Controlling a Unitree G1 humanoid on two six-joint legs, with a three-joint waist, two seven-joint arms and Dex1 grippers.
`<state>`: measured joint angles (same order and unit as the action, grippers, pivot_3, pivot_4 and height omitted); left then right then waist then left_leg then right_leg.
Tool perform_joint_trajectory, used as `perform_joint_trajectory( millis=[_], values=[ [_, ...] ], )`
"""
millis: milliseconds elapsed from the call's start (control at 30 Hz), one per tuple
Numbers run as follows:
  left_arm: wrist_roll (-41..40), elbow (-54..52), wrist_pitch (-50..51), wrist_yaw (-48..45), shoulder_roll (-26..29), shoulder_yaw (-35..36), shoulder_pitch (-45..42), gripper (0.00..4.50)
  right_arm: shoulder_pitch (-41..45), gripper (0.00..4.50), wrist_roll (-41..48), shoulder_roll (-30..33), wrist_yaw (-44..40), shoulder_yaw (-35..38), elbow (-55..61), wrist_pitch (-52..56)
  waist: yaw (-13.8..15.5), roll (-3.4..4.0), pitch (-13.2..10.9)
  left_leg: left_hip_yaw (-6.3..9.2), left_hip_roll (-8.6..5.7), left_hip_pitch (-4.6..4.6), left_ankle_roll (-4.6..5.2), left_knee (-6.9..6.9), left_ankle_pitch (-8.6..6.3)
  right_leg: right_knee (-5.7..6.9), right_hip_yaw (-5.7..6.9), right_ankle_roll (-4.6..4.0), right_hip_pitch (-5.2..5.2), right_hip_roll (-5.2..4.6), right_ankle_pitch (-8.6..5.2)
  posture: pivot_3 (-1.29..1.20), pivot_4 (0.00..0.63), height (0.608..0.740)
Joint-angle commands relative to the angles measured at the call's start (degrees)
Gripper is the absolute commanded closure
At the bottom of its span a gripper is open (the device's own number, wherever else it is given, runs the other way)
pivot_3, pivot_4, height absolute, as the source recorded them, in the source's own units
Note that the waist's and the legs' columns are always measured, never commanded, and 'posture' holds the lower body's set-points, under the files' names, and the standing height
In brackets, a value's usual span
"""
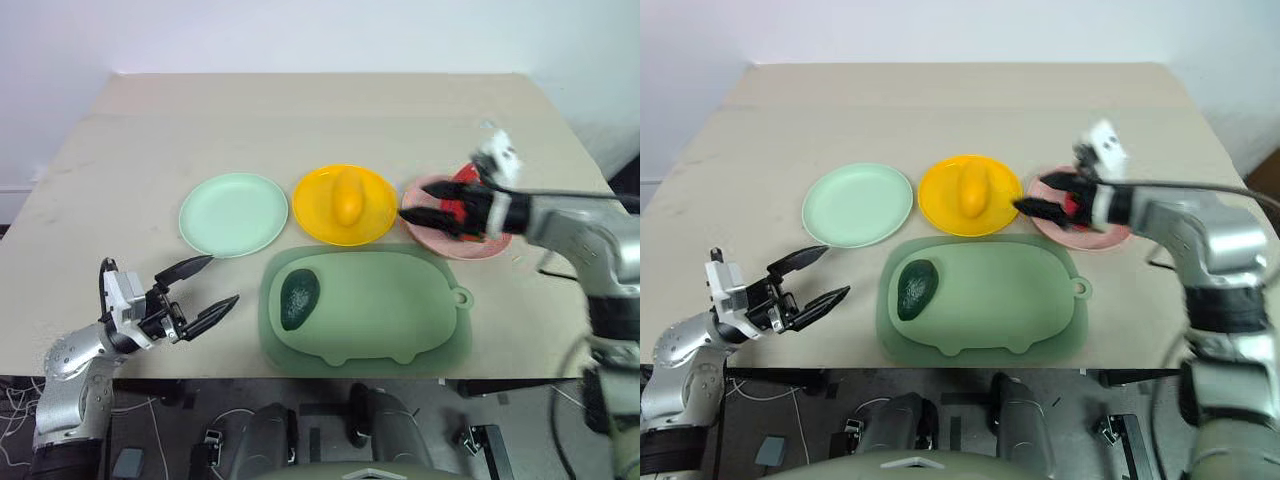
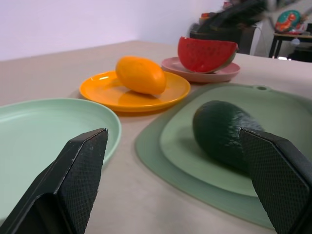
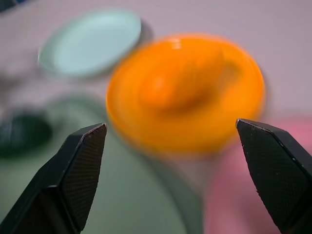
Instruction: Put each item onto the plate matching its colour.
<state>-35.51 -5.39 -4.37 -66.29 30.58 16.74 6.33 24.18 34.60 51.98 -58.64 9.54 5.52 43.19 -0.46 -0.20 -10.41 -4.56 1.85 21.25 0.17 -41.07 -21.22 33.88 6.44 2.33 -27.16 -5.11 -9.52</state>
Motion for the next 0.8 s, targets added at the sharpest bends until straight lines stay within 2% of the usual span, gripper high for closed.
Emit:
perform_joint_trajectory(
  millis=[33, 167, 233, 333, 667, 800],
  values=[
    [-1.5, -5.17, 1.62, 1.45, 0.79, 0.92, 1.61, 0.0, -6.64, 0.03, 1.14, 2.75, -12.35, 8.78, 0.06, -12.98, -0.27, 0.01, -0.01, -0.06, 0.01, -0.08, -0.02, -0.02, 0.01, 0.02, -0.06, 0.0, 0.02, 0.02, 0.0, 0.0, 0.15, 0.733],
    [-1.35, -7.73, 3.15, 2.21, 1.32, 0.43, 2.65, 0.0, -13.08, 0.03, -0.38, 3.97, -25.98, 15.14, -11.83, -28.66, -0.16, -0.03, -0.05, -0.09, 0.03, -0.37, -0.07, -0.02, 0.04, 0.04, -0.15, 0.17, 0.23, 0.13, -0.13, 0.0, 0.15, 0.733],
    [-1.26, -8.11, 3.5, 2.48, 1.61, 0.56, 2.71, 0.0, -13.8, 0.03, -1.17, 4.23, -29.61, 15.91, -16.17, -33.87, -0.12, -0.04, -0.07, -0.1, 0.06, -0.83, -0.06, 0.05, 0.02, 0.0, -0.15, 0.13, 0.6, 0.12, -0.2, 0.0, 0.15, 0.733],
    [-0.81, -9.62, 4.53, 4.06, 1.65, 0.01, 2.84, 0.0, -12.3, 0.03, -2.09, 4.56, -33.23, 15.83, -23.55, -40.33, -0.12, -0.04, -0.07, -0.1, 0.06, -0.87, -0.06, 0.05, 0.02, 0.0, -0.17, 0.0, 0.64, 0.09, -0.28, 0.0, 0.15, 0.733],
    [5.15, -16.49, 10.65, 14.44, 1.37, -5.16, 2.28, 0.0, -13.84, 0.03, -1.25, 3.45, -33.86, 13.99, -25.45, -45.2, 0.35, -0.02, -0.06, -0.1, 0.01, -0.9, -0.07, 0.04, 0.03, 0.07, -0.21, -0.09, 0.67, 0.06, -0.06, 0.0, 0.15, 0.733],
    [9.03, -21.23, 18.3, 24.28, -0.31, -10.27, -1.69, 0.0, -16.3, 0.03, -1.43, 1.07, -32.01, 14.18, -22.54, -45.01, 1.23, -0.02, -0.06, -0.11, 0.01, -0.94, -0.08, 0.01, 0.03, 0.08, -0.22, -0.09, 0.71, 0.06, -0.05, 0.0, 0.15, 0.733]
  ],
)
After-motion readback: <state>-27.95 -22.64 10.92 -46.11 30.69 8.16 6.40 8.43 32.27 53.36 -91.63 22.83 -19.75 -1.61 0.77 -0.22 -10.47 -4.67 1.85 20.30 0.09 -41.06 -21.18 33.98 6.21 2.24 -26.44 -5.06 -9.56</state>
